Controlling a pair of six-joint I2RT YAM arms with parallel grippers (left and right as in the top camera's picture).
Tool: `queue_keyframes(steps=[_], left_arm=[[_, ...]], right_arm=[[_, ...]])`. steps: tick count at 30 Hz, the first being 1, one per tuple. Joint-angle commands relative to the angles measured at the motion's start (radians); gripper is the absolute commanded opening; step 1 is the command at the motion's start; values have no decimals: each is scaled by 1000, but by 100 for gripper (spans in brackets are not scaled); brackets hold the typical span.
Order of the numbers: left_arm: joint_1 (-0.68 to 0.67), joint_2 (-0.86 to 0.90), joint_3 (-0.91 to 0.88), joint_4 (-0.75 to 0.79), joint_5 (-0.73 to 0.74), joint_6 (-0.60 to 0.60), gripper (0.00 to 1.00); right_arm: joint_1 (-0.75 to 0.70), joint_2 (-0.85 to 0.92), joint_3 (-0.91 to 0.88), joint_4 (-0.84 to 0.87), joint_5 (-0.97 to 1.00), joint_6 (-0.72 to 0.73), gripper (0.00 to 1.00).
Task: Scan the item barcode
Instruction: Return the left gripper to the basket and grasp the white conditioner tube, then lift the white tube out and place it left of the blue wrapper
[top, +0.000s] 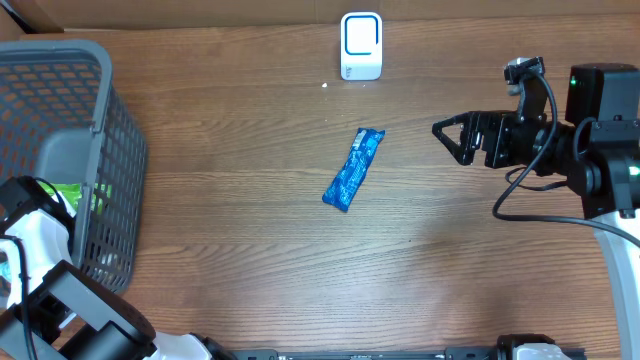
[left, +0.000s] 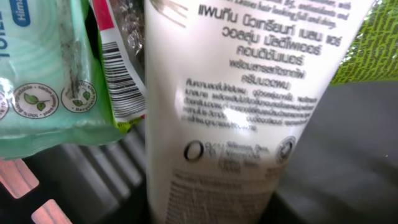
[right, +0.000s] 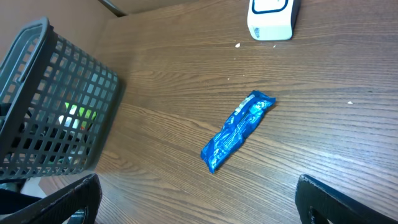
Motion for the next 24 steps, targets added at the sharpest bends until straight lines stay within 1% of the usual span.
queue_keyframes(steps=[1,3,4,7,9,16,17,20,21,24], left_arm=[[0,-5,-8,18,7,-15,20],[0,-5,3,19,51,-18,15],[0,-5,20,13,78,-18,10],[0,-6,97,-42,108,-18,8],[0,-6,178,-112,107,-17,4],[-2,-6,560,-399,109,-13,4],[-2,-6,659,-462,132,7,4],[-2,-6,805,-541,217,71,4],[-3,-6,896,-586,285,102,4],[-15,-6,1030,-641,400,164,4]], right_arm=[[5,0,27,3,-3,4,100],[5,0,27,3,-3,4,100],[5,0,27,3,-3,4,100],[5,0,27,1,-3,4,100],[5,0,27,-2,-3,4,100],[5,0,27,0,-3,4,100],[5,0,27,0,-3,4,100],[5,0,27,2,-3,4,100],[5,0,27,3,-3,4,100],[5,0,27,3,-3,4,100]])
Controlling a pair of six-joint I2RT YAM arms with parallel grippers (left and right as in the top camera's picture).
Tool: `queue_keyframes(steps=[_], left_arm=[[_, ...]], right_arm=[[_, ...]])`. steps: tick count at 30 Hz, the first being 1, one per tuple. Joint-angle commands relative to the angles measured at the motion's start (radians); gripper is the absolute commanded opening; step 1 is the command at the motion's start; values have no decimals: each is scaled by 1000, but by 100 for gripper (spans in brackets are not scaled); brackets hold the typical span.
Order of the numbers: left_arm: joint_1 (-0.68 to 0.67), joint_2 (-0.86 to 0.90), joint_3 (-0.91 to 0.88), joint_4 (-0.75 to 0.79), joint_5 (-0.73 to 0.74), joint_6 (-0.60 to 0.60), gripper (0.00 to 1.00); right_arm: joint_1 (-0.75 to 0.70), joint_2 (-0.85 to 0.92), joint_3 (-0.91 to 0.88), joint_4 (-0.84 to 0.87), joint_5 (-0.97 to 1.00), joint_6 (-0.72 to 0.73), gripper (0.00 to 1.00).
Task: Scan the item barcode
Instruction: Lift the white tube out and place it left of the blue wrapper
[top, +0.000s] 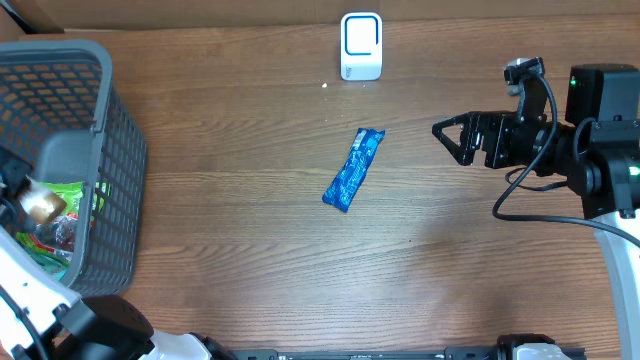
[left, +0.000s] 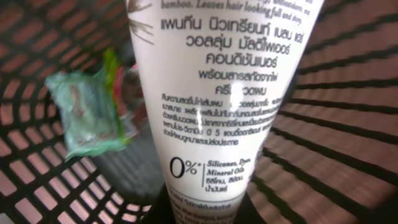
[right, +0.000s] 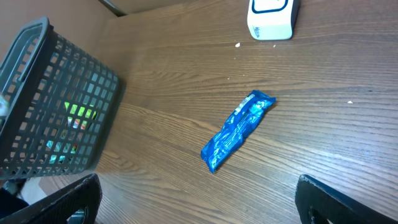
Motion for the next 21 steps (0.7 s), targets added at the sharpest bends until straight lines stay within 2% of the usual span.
queue_keyframes(steps=[1,6,11,13,17,21], left_arm=[[-23,-21,203,-49,220,132,4],[-122,-21,352,-142,328,210,4],[-337,-19,341,-254,330,220,4],[-489,-19,278,-267,328,205,4],[-673,-19,134,-196,261,113,4],[-847,-18,-114,-16,157,11,4]], right_arm=[[5,0,27,5,-3,4,100],[5,0,27,5,-3,4,100],[5,0,27,6,-3,4,100],[5,0,27,8,-3,4,100],[5,0,27,7,-2,4,100],[5,0,27,4,-3,4,100]])
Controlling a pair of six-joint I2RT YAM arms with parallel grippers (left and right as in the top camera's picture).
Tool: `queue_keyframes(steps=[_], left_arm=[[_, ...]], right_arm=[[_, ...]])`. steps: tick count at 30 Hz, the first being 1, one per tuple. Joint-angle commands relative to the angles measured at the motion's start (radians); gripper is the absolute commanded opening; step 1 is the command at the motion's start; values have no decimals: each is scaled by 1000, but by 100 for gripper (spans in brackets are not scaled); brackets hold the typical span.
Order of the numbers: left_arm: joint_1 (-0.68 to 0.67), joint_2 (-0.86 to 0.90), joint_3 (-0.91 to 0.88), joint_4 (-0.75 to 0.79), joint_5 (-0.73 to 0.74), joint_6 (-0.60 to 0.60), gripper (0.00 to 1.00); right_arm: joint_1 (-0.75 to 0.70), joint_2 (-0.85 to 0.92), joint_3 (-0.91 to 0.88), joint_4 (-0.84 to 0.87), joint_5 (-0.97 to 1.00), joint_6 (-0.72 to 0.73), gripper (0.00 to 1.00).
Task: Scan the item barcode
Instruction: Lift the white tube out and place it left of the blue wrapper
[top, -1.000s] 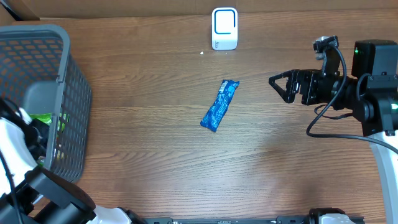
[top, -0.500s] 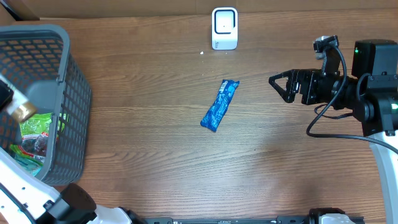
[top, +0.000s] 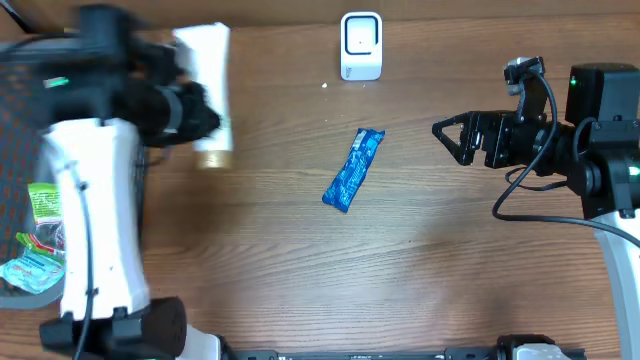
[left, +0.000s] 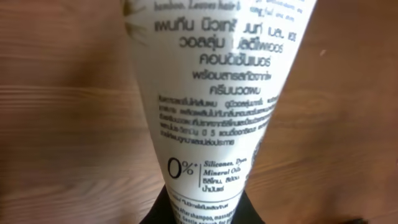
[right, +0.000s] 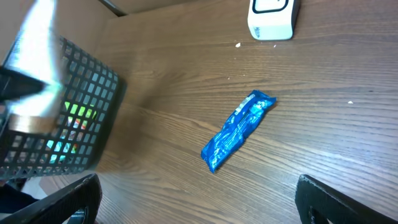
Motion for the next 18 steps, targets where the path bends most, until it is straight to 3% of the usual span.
queue_keyframes(steps=[1,6,13,16,18], left_arm=[[-125,-13,-208,159,-74,-103,4],[-244,7,-522,496,-103,-103,4],[-314,104,-729,766,-146,-102,5],[-321,163,-732,785,-138,-103,12],[-320,182,-732,784,-127,-103,31]], right_arm=[[5,0,27,2,-2,4,100],[5,0,27,2,-3,4,100],[5,0,27,2,-2,4,100],[5,0,27,2,-3,4,100],[5,0,27,1,-3,4,100]])
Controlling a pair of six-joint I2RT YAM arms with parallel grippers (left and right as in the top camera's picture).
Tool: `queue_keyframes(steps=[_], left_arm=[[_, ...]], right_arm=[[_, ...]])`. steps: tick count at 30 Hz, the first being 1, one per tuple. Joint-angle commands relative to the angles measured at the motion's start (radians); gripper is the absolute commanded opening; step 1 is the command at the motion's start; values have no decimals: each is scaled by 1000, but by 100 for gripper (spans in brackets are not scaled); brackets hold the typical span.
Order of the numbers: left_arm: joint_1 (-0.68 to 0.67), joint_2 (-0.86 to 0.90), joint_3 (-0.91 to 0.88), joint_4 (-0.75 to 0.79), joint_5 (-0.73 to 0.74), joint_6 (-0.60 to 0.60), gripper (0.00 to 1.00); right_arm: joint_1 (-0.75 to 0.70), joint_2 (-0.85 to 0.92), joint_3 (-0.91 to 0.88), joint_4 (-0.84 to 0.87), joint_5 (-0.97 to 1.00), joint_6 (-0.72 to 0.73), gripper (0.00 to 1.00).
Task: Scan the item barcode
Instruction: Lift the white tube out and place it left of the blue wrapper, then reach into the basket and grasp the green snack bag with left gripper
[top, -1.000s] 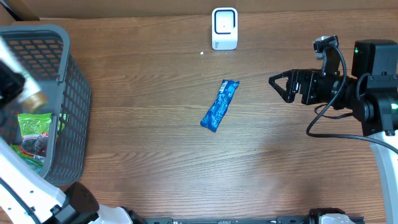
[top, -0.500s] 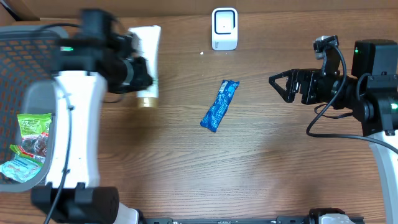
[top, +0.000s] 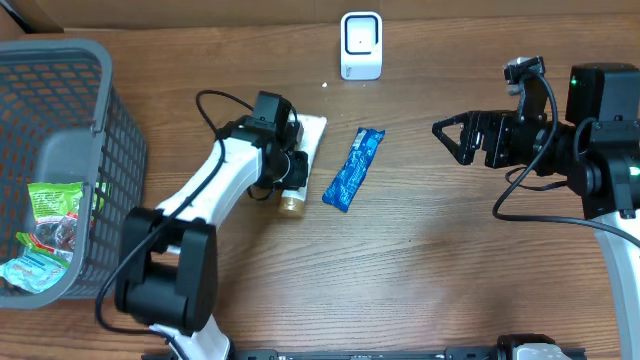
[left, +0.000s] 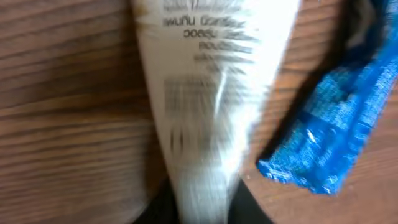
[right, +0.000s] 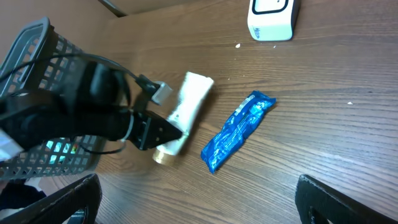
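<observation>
A white tube (top: 304, 140) with a gold cap (top: 291, 204) lies flat at or just over the wooden table, left of a blue wrapper (top: 353, 168). My left gripper (top: 287, 165) is shut on the tube's lower part; whether the tube rests on the wood cannot be told. In the left wrist view the tube (left: 211, 81) is blurred, with the blue wrapper (left: 329, 130) to its right. The white barcode scanner (top: 361, 45) stands at the far edge. My right gripper (top: 447, 139) hangs open at the right, holding nothing. The right wrist view shows the tube (right: 188, 106) and the wrapper (right: 238, 130).
A grey mesh basket (top: 110, 150) at the left edge holds green and clear packets (top: 45, 235). The left arm (top: 215, 190) stretches from the front left across the table. The right arm's body (top: 600, 150) fills the right side.
My left gripper, with the white tube, was up by the basket's far right corner. It is now lower and further right, with the tube beside the blue wrapper. The right arm has not moved.
My left gripper was down inside the basket, shut on the white tube among the packets. Then it held the tube higher inside the basket, then clear of it above the table. Now the tube is down next to the blue wrapper. The right gripper stayed open and still.
</observation>
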Motion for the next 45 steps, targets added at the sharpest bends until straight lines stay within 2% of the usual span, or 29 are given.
queue_keyframes(steps=[1,3,7,12,15,20,21,24,27,30,32,36,44,45], left_arm=[[-6,22,5,10,10,-3,51],[-5,21,17,0,9,-3,89],[3,16,140,-114,-5,-2,93],[69,-18,511,-437,-69,9,93],[142,-56,796,-650,-92,9,94],[296,-146,1104,-839,-174,8,98],[383,-186,1143,-871,-242,3,100],[522,-223,1139,-904,-304,-23,99],[707,-220,1127,-947,-306,-55,100],[879,-210,1025,-919,-298,-74,100],[940,-196,948,-877,-298,-73,99],[996,-160,750,-740,-295,-46,100],[996,-129,433,-472,-296,-25,100],[997,-124,362,-399,-303,-5,100]], right_arm=[[5,0,26,-1,-3,4,100],[5,0,26,-1,-3,4,100],[5,0,26,-2,-3,4,100],[5,0,26,-15,-3,3,100],[5,0,26,-24,-3,3,100],[5,0,26,-23,-3,3,100],[5,0,26,-20,-3,3,100],[5,0,26,-15,-3,3,100],[5,0,26,-13,-3,3,100],[5,0,26,-12,-3,3,100],[5,0,26,-10,-3,3,100],[5,0,26,-9,-3,3,100],[5,0,26,-13,-3,3,100],[5,0,26,-13,-3,3,100]])
